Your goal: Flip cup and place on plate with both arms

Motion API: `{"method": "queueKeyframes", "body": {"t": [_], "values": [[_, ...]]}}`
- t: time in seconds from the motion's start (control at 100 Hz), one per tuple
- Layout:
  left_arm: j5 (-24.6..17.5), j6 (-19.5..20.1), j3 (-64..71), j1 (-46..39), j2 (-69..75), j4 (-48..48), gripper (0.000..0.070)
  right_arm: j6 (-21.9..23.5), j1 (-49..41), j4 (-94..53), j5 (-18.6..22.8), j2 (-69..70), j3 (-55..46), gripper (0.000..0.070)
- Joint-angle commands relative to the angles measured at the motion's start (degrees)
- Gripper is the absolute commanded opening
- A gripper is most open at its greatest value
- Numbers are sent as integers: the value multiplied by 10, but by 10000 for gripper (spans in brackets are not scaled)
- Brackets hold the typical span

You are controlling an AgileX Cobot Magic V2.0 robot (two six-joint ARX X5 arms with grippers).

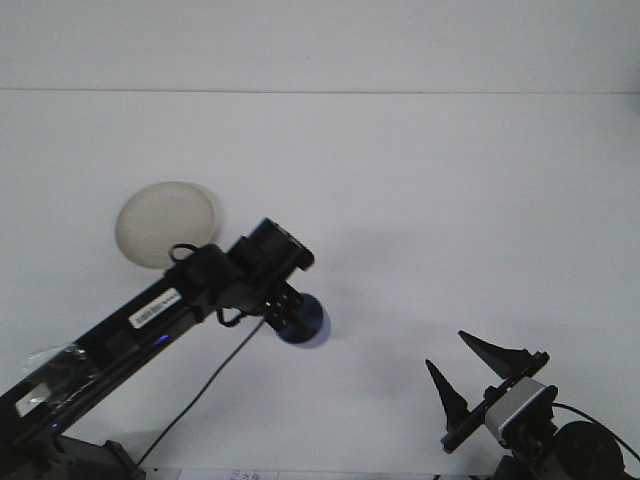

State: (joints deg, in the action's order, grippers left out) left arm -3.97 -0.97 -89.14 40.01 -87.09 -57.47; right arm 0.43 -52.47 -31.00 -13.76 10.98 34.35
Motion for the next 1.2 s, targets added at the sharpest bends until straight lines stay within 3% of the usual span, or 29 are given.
{"method": "queueKeyframes", "body": {"t": [0.0, 0.3, 0.47, 0.98, 1.19], "values": [[15, 21, -21, -50, 4, -11, 7, -2, -6, 3, -2, 0, 4, 437], [16, 48, -44, -332, -29, 18, 7, 1, -6, 1, -2, 0, 4, 437], [16, 48, -49, -415, -96, 48, 7, 2, -6, 0, -2, 0, 4, 437], [17, 43, -147, -443, -250, 28, 9, 2, -6, -4, -2, 0, 4, 437], [44, 35, -147, -443, -258, 25, 17, 2, -6, -4, -2, 0, 4, 437]]}}
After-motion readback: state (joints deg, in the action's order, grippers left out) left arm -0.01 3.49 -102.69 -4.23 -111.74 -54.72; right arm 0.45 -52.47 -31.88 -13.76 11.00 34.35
